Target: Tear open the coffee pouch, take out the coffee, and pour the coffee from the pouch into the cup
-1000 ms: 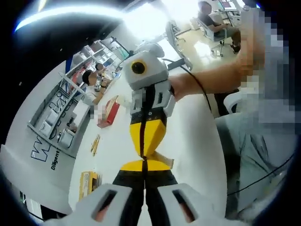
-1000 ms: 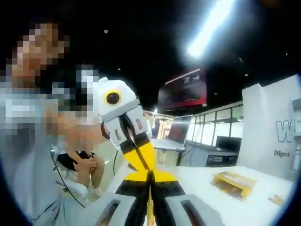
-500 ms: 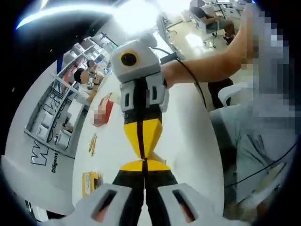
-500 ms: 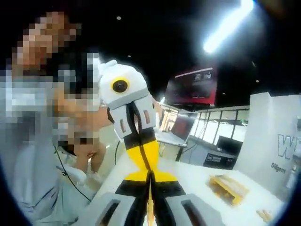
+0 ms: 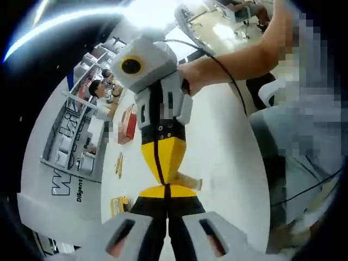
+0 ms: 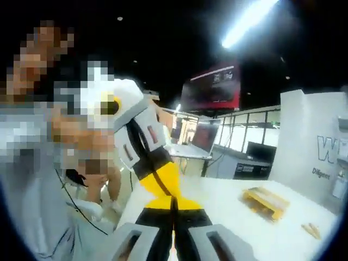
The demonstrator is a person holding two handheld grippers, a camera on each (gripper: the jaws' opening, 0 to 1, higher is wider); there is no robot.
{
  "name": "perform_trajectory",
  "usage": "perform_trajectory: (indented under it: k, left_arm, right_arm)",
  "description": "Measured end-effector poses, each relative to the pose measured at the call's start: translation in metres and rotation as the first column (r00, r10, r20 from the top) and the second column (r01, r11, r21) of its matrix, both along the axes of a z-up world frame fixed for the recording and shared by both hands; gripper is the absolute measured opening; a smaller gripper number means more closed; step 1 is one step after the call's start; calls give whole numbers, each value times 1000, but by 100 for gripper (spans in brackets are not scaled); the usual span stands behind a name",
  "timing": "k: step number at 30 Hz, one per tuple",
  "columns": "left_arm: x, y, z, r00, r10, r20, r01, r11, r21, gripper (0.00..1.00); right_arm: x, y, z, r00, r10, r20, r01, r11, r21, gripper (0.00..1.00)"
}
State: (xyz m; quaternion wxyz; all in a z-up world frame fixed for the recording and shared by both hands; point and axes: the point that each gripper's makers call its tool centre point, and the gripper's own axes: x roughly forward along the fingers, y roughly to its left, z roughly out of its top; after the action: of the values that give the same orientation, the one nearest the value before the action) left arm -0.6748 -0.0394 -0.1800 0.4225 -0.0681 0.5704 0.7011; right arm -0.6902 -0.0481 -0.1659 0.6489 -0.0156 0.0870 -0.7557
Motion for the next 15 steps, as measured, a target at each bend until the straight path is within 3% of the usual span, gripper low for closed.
perform_trajectory:
  k: [3, 7, 15]
  left_arm:
    - [0, -1, 3, 1000, 3, -2, -3, 1000, 25, 0]
    - [-3, -4, 5, 995, 21, -96, -22, 1000, -12, 0]
    - [-4, -5, 9, 982, 30, -187, -27, 999, 19, 0]
  right_arm:
    - [-1, 0, 2, 1000, 6, 16, -5, 1000, -18, 0]
    - [-4, -2, 3, 999, 6, 51, -4, 1000, -31, 0]
    - [-4, -4, 8, 992, 23, 127, -9, 994, -108, 0]
